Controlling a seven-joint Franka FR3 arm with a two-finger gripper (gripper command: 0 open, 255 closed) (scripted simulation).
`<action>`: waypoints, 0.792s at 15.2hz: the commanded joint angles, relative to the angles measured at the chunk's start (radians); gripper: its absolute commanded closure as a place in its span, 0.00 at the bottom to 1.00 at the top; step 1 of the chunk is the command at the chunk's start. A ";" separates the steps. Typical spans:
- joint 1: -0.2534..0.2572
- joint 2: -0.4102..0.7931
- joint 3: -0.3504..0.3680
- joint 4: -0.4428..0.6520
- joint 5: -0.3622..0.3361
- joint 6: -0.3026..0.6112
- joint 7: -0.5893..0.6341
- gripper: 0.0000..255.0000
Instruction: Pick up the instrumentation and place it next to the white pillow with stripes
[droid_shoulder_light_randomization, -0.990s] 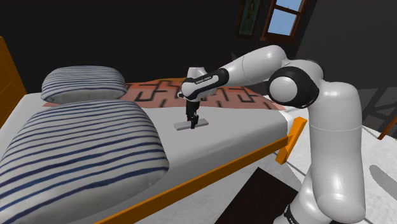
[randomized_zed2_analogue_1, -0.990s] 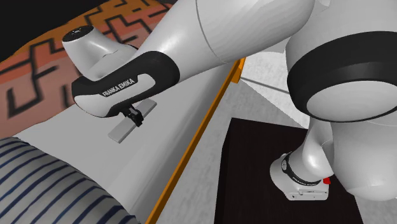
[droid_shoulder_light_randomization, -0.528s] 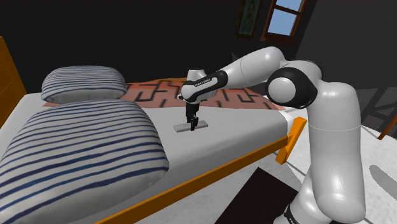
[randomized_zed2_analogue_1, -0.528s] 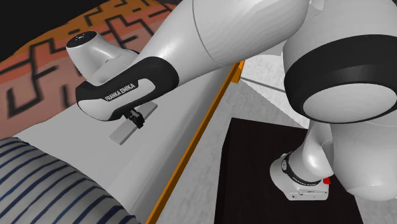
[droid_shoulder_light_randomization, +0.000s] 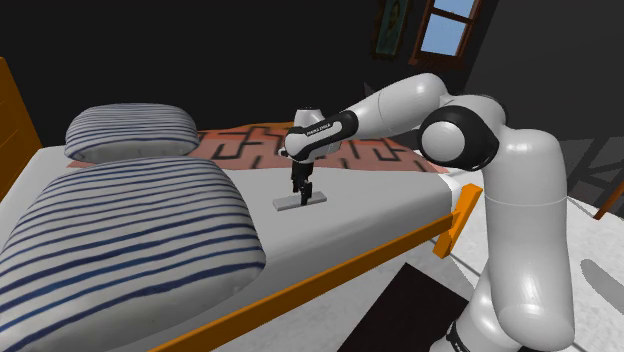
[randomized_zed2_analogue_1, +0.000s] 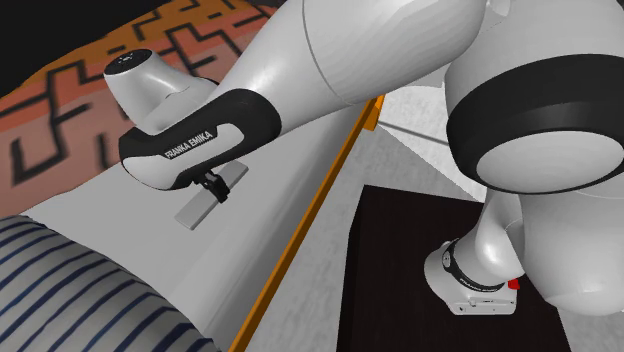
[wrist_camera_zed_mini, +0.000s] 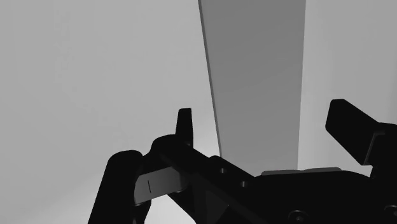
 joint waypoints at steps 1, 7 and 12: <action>0.002 -0.015 -0.003 0.013 -0.006 -0.027 0.004 0.00; 0.004 -0.052 -0.009 0.057 -0.020 -0.107 0.013 0.00; 0.004 -0.052 -0.009 0.057 -0.020 -0.107 0.013 0.00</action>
